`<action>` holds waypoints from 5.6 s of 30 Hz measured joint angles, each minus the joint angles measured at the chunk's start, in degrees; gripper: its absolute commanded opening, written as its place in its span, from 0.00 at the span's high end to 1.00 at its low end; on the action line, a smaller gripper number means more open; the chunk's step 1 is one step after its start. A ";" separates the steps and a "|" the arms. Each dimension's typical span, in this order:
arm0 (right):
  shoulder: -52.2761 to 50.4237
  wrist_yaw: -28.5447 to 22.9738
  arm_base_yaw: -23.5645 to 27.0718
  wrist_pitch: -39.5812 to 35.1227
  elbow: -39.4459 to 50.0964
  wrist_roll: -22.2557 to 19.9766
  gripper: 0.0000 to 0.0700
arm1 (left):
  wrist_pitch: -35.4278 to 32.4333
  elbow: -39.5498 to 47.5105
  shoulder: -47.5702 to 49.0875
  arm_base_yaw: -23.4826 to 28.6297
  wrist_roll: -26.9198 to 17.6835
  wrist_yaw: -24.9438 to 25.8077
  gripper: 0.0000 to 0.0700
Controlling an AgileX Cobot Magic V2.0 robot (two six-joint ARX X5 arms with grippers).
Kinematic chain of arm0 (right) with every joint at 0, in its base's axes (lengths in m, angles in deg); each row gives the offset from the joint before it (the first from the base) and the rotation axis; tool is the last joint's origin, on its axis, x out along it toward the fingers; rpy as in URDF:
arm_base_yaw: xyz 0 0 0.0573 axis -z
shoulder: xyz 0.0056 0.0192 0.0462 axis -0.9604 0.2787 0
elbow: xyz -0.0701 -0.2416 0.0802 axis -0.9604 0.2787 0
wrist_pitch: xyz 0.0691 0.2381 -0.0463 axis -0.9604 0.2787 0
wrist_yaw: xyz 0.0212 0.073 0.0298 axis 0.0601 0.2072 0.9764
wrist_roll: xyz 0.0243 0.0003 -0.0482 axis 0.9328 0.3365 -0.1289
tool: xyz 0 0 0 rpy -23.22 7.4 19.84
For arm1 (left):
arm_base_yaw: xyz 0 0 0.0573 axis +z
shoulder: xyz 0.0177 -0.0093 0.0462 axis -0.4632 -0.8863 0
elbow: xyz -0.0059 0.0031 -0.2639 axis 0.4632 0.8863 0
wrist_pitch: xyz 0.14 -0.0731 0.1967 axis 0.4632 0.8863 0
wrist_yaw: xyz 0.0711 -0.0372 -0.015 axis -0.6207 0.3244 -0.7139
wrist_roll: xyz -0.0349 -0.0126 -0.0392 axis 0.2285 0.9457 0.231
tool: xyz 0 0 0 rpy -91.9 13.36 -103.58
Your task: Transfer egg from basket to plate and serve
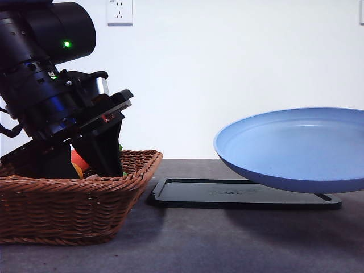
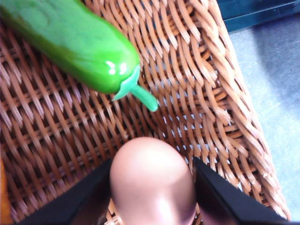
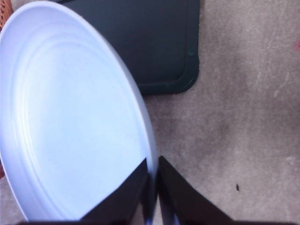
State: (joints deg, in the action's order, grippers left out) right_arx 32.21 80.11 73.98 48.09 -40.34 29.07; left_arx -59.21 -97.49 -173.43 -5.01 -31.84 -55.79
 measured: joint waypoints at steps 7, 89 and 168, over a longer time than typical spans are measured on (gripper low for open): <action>0.00 0.00 0.00 0.00 0.00 -0.02 1.00 | 12.92 -8.99 -0.55 -0.02 -3.31 -0.02 0.72; 34.54 11.21 -4.90 -10.14 -9.34 4.92 1.00 | 25.17 -31.89 17.85 -7.05 -17.09 -5.01 0.34; -2.77 -43.45 -30.24 -32.61 2.78 -10.95 1.00 | -2.21 12.25 54.53 17.31 -13.82 -15.13 1.00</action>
State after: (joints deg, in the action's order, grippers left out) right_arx 29.44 36.66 43.74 15.48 -37.56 18.12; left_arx -61.43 -85.24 -118.90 12.30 -45.65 -70.92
